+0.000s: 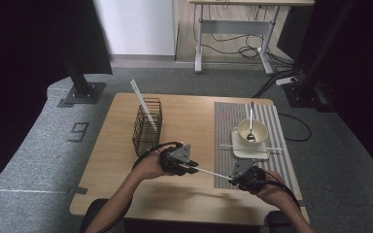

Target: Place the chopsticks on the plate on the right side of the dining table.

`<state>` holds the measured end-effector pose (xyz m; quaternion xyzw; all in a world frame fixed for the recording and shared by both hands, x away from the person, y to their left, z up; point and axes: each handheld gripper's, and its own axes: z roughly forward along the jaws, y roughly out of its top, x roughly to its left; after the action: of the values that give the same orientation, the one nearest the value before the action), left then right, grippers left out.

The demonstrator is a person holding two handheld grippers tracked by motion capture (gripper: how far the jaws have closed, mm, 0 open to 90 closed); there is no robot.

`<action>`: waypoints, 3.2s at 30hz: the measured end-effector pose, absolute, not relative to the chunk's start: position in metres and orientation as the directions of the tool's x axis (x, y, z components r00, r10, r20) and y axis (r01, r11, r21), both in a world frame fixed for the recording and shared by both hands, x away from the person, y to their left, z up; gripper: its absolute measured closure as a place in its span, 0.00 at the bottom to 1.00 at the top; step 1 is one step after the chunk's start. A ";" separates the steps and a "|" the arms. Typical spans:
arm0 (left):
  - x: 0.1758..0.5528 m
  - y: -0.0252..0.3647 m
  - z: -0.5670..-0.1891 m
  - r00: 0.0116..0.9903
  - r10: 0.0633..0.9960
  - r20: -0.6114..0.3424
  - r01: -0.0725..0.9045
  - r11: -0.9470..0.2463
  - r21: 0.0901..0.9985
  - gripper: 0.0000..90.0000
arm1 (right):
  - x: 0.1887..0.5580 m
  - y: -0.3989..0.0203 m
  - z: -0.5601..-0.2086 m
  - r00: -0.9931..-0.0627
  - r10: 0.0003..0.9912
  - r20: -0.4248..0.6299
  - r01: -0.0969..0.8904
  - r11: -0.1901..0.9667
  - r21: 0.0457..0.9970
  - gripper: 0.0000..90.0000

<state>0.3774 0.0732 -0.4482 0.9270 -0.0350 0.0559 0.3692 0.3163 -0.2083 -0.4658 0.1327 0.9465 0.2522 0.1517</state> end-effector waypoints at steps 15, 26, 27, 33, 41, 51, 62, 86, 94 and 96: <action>0.373 0.082 -0.445 0.975 0.186 0.123 0.024 -0.633 0.774 0.40 | 0.320 -0.221 -0.460 -0.895 0.377 -0.237 0.210 0.827 0.522 0.92; 0.363 0.081 -0.436 0.931 0.351 0.094 0.127 -0.557 0.821 0.18 | 0.324 -0.230 -0.459 -0.869 0.427 -0.250 0.251 0.815 0.522 0.92; 0.363 0.081 -0.436 0.931 0.351 0.094 0.127 -0.557 0.821 0.17 | 0.324 -0.230 -0.459 -0.869 0.427 -0.250 0.251 0.815 0.522 0.92; 0.357 0.084 -0.441 0.902 0.422 0.086 0.162 -0.518 0.840 0.14 | 0.328 -0.238 -0.457 -0.850 0.463 -0.252 0.279 0.801 0.531 0.92; 0.347 0.087 -0.453 0.868 0.481 0.126 0.168 -0.522 0.836 0.00 | 0.336 -0.247 -0.458 -0.823 0.504 -0.261 0.314 0.788 0.530 0.92; 0.338 0.097 -0.479 0.848 0.524 0.077 0.225 -0.487 0.844 0.00 | 0.349 -0.261 -0.458 -0.788 0.561 -0.253 0.370 0.760 0.534 0.92; 0.332 0.111 -0.504 0.831 0.554 0.054 0.267 -0.482 0.835 0.00 | 0.366 -0.281 -0.462 -0.744 0.618 -0.254 0.425 0.731 0.534 0.92; 0.332 0.111 -0.545 0.829 0.554 0.077 0.324 -0.587 0.742 0.00 | 0.412 -0.315 -0.497 -0.712 0.666 -0.222 0.530 0.717 0.453 0.92; 0.332 0.111 -0.547 0.835 0.545 0.079 0.326 -0.605 0.726 0.00 | 0.424 -0.319 -0.503 -0.725 0.658 -0.203 0.539 0.726 0.427 0.92; 0.332 0.111 -0.548 0.835 0.544 0.077 0.327 -0.605 0.726 0.00 | 0.426 -0.320 -0.504 -0.727 0.659 -0.193 0.544 0.724 0.424 0.92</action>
<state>0.3323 0.1112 -0.5475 0.8838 0.2464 0.1468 0.3697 0.4265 -0.3198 -0.5044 0.3291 0.9133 0.1717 0.1675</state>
